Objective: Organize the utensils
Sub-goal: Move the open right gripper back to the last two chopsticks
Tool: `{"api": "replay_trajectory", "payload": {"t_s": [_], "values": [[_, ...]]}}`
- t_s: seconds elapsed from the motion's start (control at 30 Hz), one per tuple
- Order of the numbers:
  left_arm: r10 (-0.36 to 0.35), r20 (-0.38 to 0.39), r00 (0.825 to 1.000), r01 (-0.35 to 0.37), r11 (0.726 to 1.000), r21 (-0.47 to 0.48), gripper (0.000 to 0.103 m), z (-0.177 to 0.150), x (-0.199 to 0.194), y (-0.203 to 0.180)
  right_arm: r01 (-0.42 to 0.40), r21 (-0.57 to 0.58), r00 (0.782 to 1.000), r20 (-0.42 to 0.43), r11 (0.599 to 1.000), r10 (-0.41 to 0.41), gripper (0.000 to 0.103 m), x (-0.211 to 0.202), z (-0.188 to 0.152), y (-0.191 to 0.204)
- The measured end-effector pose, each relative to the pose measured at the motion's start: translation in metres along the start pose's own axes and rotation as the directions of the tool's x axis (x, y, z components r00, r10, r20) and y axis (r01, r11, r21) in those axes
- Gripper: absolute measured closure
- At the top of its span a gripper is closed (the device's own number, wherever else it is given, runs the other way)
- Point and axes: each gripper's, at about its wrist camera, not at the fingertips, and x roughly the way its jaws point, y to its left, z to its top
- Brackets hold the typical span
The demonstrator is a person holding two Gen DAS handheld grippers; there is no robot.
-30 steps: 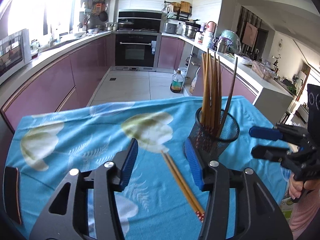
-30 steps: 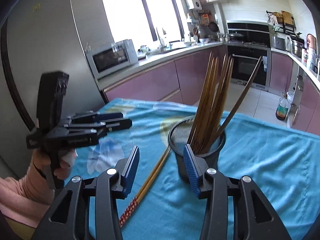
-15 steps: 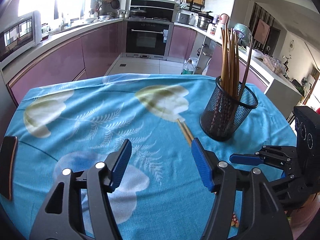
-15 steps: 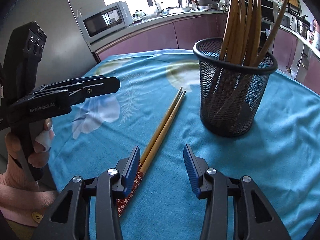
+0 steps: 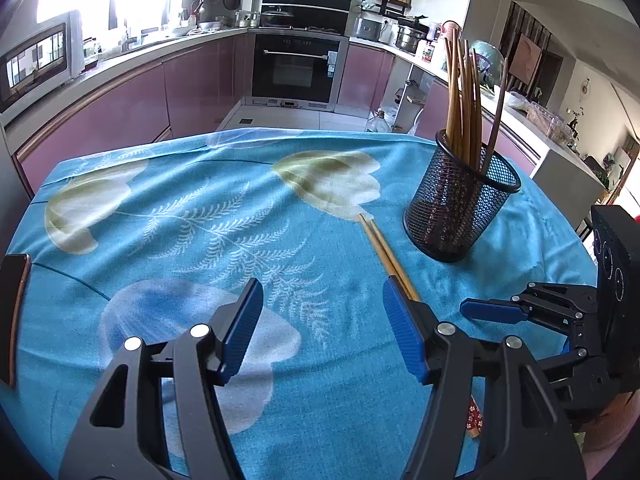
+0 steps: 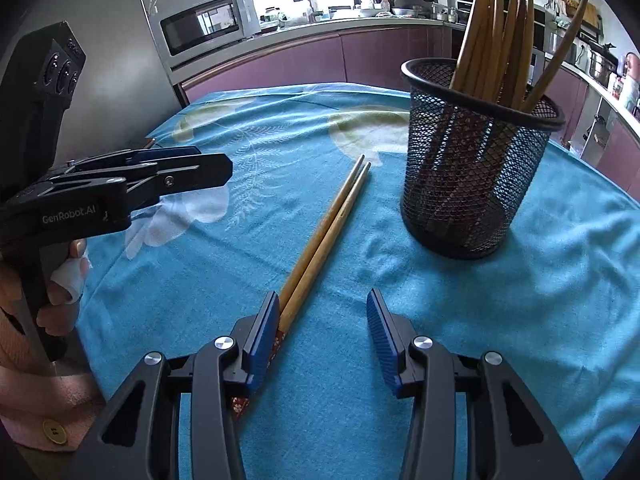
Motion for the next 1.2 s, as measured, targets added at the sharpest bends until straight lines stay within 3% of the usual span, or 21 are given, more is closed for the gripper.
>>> {"api": "replay_trajectory", "payload": {"t_s": [0.3,0.83,1.07,1.2], "values": [[-0.028,-0.031,0.999,0.029,0.999,0.046,0.041,-0.005,0.011,-0.016,0.010,0.032,1.000,-0.002,0.999,-0.010,0.062,-0.004,-0.003,-0.010],[-0.063,-0.115,0.991,0.080,0.985,0.154,0.041,-0.020,0.037,-0.051,-0.050,0.102,0.999,0.000,0.993,0.050,0.071,-0.009,-0.006,-0.030],[-0.046,-0.155,0.987,0.072,0.983,0.168,0.048,-0.026,0.049,-0.056,-0.051,0.103,0.999,-0.001,0.993,0.052,0.072,-0.008,-0.004,-0.030],[-0.051,-0.155,0.987,0.076,0.984,0.163,0.059,-0.027,0.047,-0.056,-0.046,0.098,0.999,-0.002,0.994,0.047,0.072,-0.006,-0.001,-0.029]]}}
